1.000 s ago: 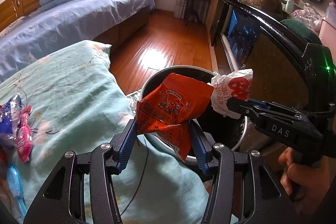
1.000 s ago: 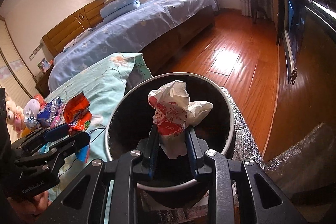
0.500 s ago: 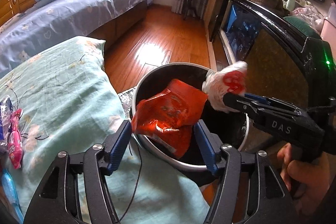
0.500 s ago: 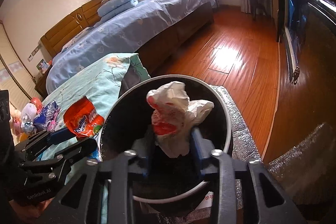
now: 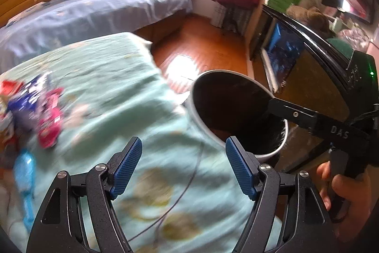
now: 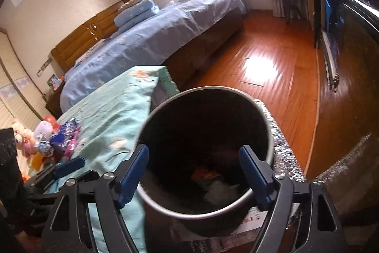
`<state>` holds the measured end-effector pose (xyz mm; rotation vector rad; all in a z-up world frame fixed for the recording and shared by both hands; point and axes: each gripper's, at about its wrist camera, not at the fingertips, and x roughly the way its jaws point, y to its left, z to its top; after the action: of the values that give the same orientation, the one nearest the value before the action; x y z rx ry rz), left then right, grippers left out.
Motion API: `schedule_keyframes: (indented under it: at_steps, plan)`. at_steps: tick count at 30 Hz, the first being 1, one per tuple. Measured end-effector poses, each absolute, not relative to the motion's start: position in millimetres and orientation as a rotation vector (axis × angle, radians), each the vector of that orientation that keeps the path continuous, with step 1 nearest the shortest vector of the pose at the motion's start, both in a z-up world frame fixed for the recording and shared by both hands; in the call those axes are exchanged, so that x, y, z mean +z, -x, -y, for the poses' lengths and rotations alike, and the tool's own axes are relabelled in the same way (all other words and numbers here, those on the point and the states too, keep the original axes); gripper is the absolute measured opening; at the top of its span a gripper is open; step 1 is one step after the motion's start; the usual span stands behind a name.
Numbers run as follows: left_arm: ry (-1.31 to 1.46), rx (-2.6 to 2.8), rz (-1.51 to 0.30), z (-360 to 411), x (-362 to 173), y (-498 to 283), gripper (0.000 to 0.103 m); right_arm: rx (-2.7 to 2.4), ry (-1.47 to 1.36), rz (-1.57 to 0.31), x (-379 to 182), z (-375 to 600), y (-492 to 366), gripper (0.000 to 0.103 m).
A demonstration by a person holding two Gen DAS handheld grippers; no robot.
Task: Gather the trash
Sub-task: 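Open both grippers to drop the bag and tissue into the bin, then move both open grippers back over the items on the bed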
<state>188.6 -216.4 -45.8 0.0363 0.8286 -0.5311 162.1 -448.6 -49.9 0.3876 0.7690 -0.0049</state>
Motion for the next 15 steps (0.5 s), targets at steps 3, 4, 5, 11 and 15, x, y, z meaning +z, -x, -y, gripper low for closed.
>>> schedule_keyframes:
  at_steps: [3,4,5,11,15]
  plan:
    - [-0.007,-0.479,-0.821,189,-47,-180,0.075,0.038,-0.384,-0.766,-48,428,-159,0.083]
    - [0.001,-0.466,-0.822,182,-47,-179,0.075,0.052,-0.381,-0.768,-49,420,-158,0.084]
    - [0.011,-0.449,-0.823,173,-48,-176,0.075,0.067,-0.377,-0.771,-49,411,-157,0.084]
    - [0.058,-0.368,-0.818,125,-49,-161,0.075,0.141,-0.348,-0.795,-53,368,-155,0.084]
    - [0.089,-0.321,-0.800,99,-43,-152,0.075,0.179,-0.324,-0.799,-51,342,-153,0.084]
